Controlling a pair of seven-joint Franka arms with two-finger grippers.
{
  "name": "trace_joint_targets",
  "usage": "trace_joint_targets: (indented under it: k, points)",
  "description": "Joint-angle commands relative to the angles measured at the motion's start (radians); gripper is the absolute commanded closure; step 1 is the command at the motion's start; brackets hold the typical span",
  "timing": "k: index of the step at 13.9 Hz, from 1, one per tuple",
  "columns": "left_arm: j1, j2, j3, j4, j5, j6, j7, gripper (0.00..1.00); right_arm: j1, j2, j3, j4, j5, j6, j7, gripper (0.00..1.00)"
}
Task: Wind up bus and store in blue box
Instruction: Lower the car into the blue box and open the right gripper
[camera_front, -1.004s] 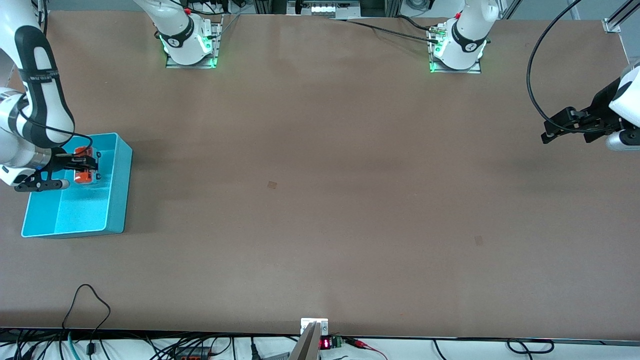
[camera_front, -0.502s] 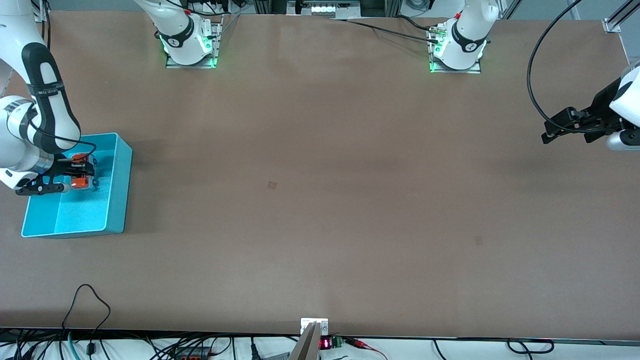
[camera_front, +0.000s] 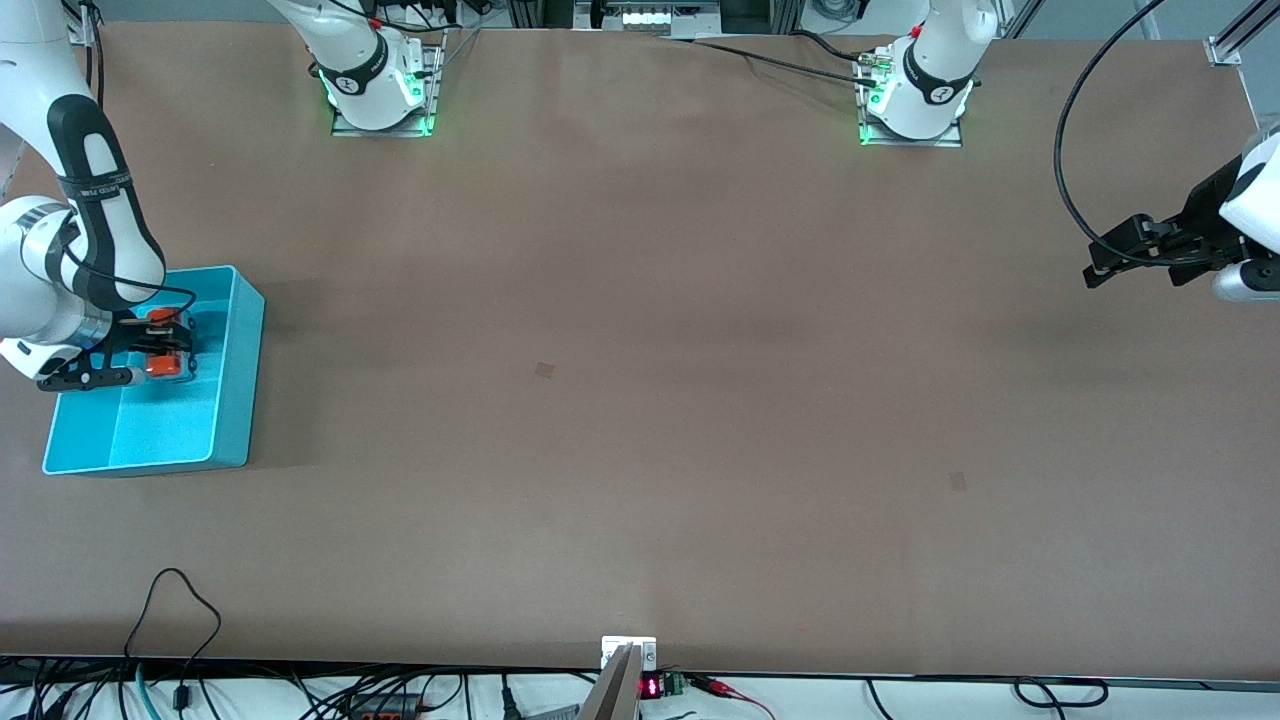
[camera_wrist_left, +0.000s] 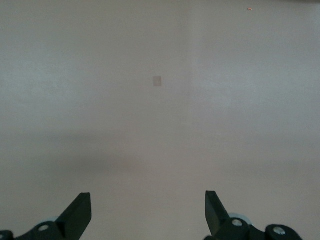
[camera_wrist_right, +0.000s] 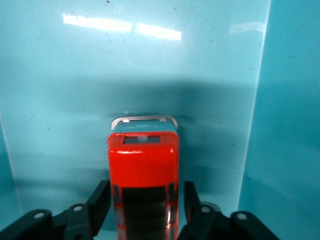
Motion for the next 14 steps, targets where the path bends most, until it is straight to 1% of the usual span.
trace_joint_targets:
  k: [1, 4, 5, 7, 8, 10, 12, 14]
  points:
    - [0.001, -0.004, -0.002, 0.002, 0.02, -0.011, 0.017, 0.0, -0.016, 0.001, 0.01, 0.014, -0.009, 0.0, -0.046, 0.0]
    - [0.002, -0.003, -0.001, 0.002, 0.02, -0.011, 0.017, 0.0, -0.013, -0.028, 0.019, 0.022, -0.007, -0.003, -0.068, 0.0]
    - [0.001, -0.003, -0.002, 0.002, 0.02, -0.011, 0.017, 0.0, -0.008, -0.048, 0.031, 0.046, -0.006, -0.022, -0.066, 0.0]
    - [-0.001, -0.004, -0.005, 0.005, 0.018, -0.009, 0.017, 0.0, -0.008, -0.073, 0.052, 0.112, -0.003, -0.125, -0.06, 0.0]
    - [-0.001, -0.004, -0.005, 0.005, 0.018, -0.009, 0.017, 0.0, -0.004, -0.084, 0.063, 0.161, -0.006, -0.201, -0.059, 0.0]
    - [-0.001, -0.004, -0.005, 0.004, 0.012, -0.009, 0.015, 0.0, -0.004, -0.108, 0.104, 0.25, -0.007, -0.343, -0.059, 0.0]
    - [-0.001, -0.004, -0.005, 0.004, 0.012, -0.012, 0.008, 0.0, -0.004, -0.136, 0.149, 0.331, -0.009, -0.453, -0.057, 0.0]
    - [-0.001, -0.004, -0.005, 0.005, 0.011, -0.02, 0.006, 0.0, 0.005, -0.145, 0.17, 0.417, -0.012, -0.55, -0.056, 0.0]
